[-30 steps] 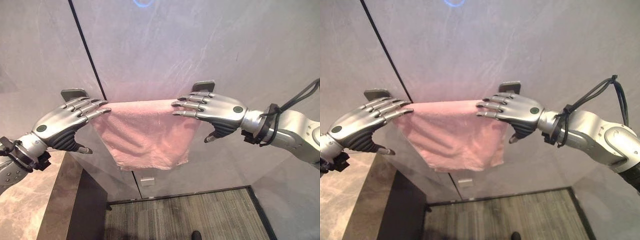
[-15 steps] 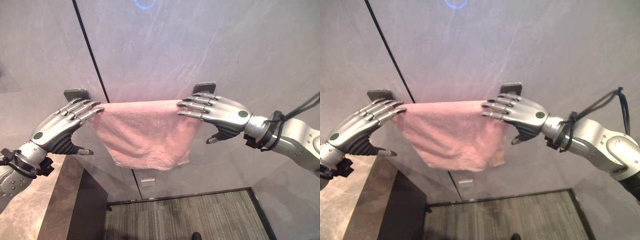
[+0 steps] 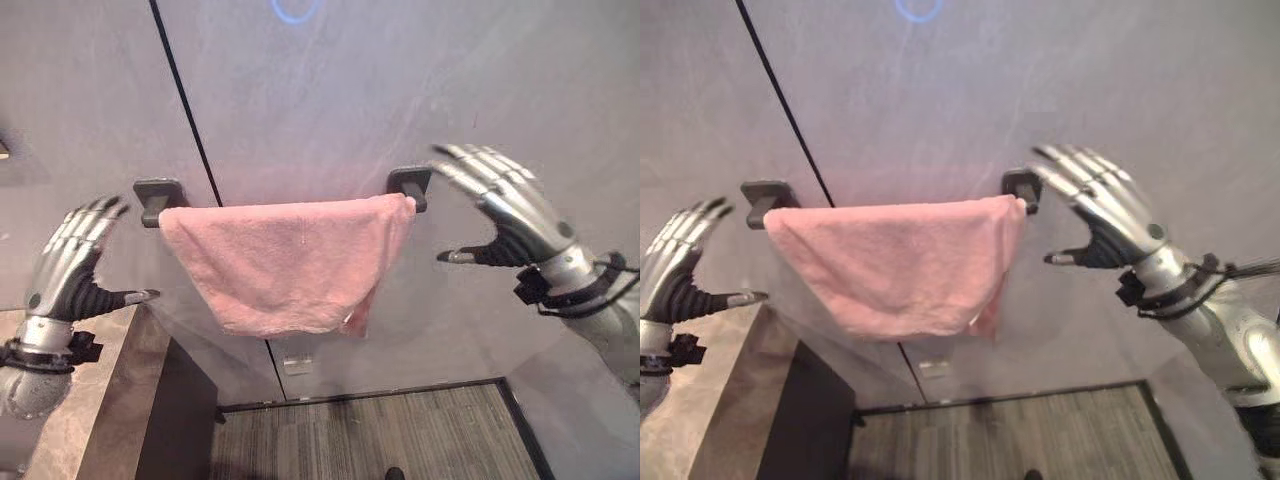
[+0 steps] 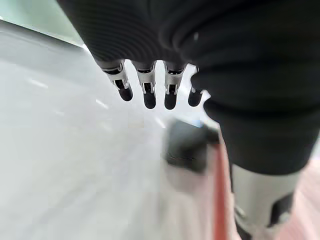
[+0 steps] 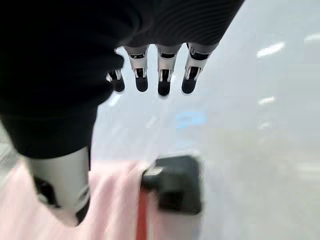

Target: Put brush and paste in cup on sink, flatten towel.

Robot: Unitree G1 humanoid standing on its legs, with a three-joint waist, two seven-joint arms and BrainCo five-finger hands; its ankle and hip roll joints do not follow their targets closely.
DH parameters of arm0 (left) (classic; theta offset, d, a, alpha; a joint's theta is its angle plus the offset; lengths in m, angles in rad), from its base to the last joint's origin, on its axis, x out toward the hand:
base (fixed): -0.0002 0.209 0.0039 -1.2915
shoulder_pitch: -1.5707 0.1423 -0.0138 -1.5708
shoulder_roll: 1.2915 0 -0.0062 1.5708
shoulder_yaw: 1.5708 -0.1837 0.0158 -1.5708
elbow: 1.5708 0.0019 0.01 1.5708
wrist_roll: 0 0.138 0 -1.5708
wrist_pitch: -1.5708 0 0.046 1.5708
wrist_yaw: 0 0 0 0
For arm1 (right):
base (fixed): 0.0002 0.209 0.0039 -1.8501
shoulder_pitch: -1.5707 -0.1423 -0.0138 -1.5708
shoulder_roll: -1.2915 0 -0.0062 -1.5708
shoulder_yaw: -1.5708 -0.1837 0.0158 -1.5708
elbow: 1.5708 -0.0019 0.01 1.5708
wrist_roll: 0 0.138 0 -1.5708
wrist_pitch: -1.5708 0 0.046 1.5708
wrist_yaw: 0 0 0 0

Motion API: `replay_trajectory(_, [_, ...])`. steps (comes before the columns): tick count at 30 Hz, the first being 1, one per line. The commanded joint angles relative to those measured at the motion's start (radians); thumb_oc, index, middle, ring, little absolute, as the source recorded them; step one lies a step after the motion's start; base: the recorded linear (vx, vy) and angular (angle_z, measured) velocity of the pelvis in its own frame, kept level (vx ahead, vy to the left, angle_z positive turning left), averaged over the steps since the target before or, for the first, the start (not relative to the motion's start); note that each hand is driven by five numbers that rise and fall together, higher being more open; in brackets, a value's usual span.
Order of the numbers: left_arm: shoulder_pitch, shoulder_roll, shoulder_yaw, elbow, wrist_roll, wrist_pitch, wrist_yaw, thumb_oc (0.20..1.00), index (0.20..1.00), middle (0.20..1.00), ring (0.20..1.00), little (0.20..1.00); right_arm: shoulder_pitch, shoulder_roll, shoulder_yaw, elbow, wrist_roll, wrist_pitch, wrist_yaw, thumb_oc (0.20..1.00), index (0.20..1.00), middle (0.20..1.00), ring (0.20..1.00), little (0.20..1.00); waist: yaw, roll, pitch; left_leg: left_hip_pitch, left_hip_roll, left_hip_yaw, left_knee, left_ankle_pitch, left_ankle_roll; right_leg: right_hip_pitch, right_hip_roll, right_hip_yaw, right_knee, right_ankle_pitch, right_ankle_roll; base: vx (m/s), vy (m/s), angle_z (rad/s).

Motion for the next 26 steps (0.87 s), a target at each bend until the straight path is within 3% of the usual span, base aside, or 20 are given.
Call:
replay_trajectory(1, [-0.065, 0.026, 0.058, -0.034, -0.071, -0.024, 0.095, 1.0, 1.0, 1.0, 1.0, 1.0, -0.031, 0.011, -0.046, -0.043, 0.027, -0.014, -0.094, 1.0, 1.0, 1.0, 1.0, 1.0, 0.003, -0.036, -0.014, -0.026, 0.006, -0.047, 0.01, 0.001, 0.021, 0.016, -0.058, -0.016, 0.006, 0.028, 0.052, -0.03, -0.048, -0.01])
replay_trajectory(4, [-0.078, -0.092, 0.074, -0.048, -0.126, -0.042, 0.129, 1.0, 1.0, 1.0, 1.0, 1.0, 0.028, 0.064, -0.146, -0.054, -0.019, -0.006, -0.166, 1.0, 1.0, 1.0, 1.0, 1.0, -0.005, -0.034, -0.019, -0.041, 0.015, -0.054, 0.01, 0.009, 0.014, 0.01, -0.055, -0.022, 0.006, 0.025, 0.047, -0.01, -0.038, 0.01])
replay_trajectory(7, [-0.027, -0.254, 0.057, -0.035, -0.239, -0.063, 0.103, 1.0, 1.0, 1.0, 1.0, 1.0, 0.137, 0.254, -0.263, 0.005, 0.036, 0.01, -0.223, 1.0, 1.0, 1.0, 1.0, 1.0, -0.019, -0.028, -0.019, -0.045, 0.023, -0.059, 0.01, 0.008, 0.015, 0.008, -0.05, -0.023, 0.006, 0.02, 0.04, 0.02, -0.038, 0.05])
replay_trajectory(10, [-0.015, -0.283, 0.024, -0.037, -0.27, -0.076, 0.062, 1.0, 1.0, 1.0, 1.0, 1.0, 0.186, 0.317, -0.283, 0.046, 0.088, 0.004, -0.217, 1.0, 1.0, 1.0, 1.0, 1.0, -0.025, -0.028, -0.019, -0.039, 0.026, -0.056, 0.01, 0.006, 0.015, 0.011, -0.048, -0.02, 0.006, 0.018, 0.038, 0.02, -0.026, 0.11])
replay_trajectory(12, [-0.02, -0.328, -0.045, -0.042, -0.363, -0.096, -0.007, 1.0, 1.0, 1.0, 1.0, 1.0, 0.22, 0.383, -0.273, 0.108, 0.183, -0.007, -0.194, 1.0, 1.0, 1.0, 1.0, 1.0, -0.035, -0.027, -0.018, -0.035, 0.03, -0.055, 0.01, 0.007, 0.015, 0.012, -0.045, -0.016, 0.006, 0.016, 0.036, 0.0, -0.045, 0.05])
replay_trajectory(14, [-0.007, -0.364, -0.146, -0.019, -0.432, -0.083, -0.088, 1.0, 1.0, 1.0, 1.0, 1.0, 0.259, 0.428, -0.214, 0.217, 0.288, -0.008, -0.152, 1.0, 1.0, 1.0, 1.0, 1.0, -0.047, -0.026, -0.015, -0.032, 0.036, -0.05, 0.01, 0.009, 0.016, 0.013, -0.039, -0.01, 0.006, 0.013, 0.032, -0.03, -0.058, -0.01])
replay_trajectory(18, [0.01, -0.374, -0.24, 0.131, -0.44, -0.051, -0.123, 1.0, 1.0, 1.0, 1.0, 1.0, 0.284, 0.414, -0.103, 0.407, 0.314, 0.025, -0.097, 1.0, 1.0, 1.0, 1.0, 1.0, -0.049, -0.022, -0.01, -0.032, 0.042, -0.044, 0.01, 0.018, 0.013, 0.009, -0.033, -0.004, 0.006, 0.012, 0.027, -0.05, -0.043, -0.08])
replay_trajectory(20, [-0.035, -0.371, -0.368, 0.531, -0.357, 0.037, -0.132, 1.0, 1.0, 1.0, 1.0, 1.0, 0.246, 0.43, 0.056, 0.753, 0.355, 0.08, -0.041, 1.0, 1.0, 1.0, 1.0, 1.0, -0.048, -0.017, 0.001, -0.041, 0.049, -0.052, 0.01, 0.035, 0.008, 0.01, -0.027, -0.012, 0.006, 0.014, 0.018, -0.08, -0.059, -0.12])
replay_trajectory(21, [-0.039, -0.371, -0.369, 0.537, -0.357, 0.034, -0.13, 1.0, 1.0, 1.0, 1.0, 1.0, 0.241, 0.429, 0.058, 0.759, 0.356, 0.077, -0.042, 1.0, 1.0, 1.0, 1.0, 1.0, -0.049, -0.017, 0.002, -0.041, 0.049, -0.052, 0.01, 0.034, 0.007, 0.01, -0.026, -0.012, 0.006, 0.013, 0.018, -0.04, -0.03, 0.02])
replay_trajectory(22, [-0.064, -0.404, -0.384, 0.684, -0.407, 0.067, -0.158, 1.0, 1.0, 1.0, 1.0, 1.0, 0.212, 0.437, 0.136, 0.893, 0.361, 0.106, 0.0, 1.0, 1.0, 1.0, 1.0, 1.0, -0.044, -0.015, 0.006, -0.04, 0.052, -0.056, 0.01, 0.039, 0.004, 0.015, -0.023, -0.015, 0.006, 0.011, 0.014, -0.01, -0.013, 0.03])
replay_trajectory(26, [-0.086, -0.435, -0.38, 0.851, -0.41, 0.094, -0.149, 1.0, 1.0, 1.0, 1.0, 1.0, 0.199, 0.444, 0.198, 0.967, 0.341, 0.129, 0.034, 1.0, 1.0, 1.0, 1.0, 1.0, -0.043, -0.015, 0.008, -0.041, 0.055, -0.06, 0.01, 0.043, 0.001, 0.016, -0.02, -0.018, 0.006, 0.009, 0.012, -0.01, -0.004, 0.01])
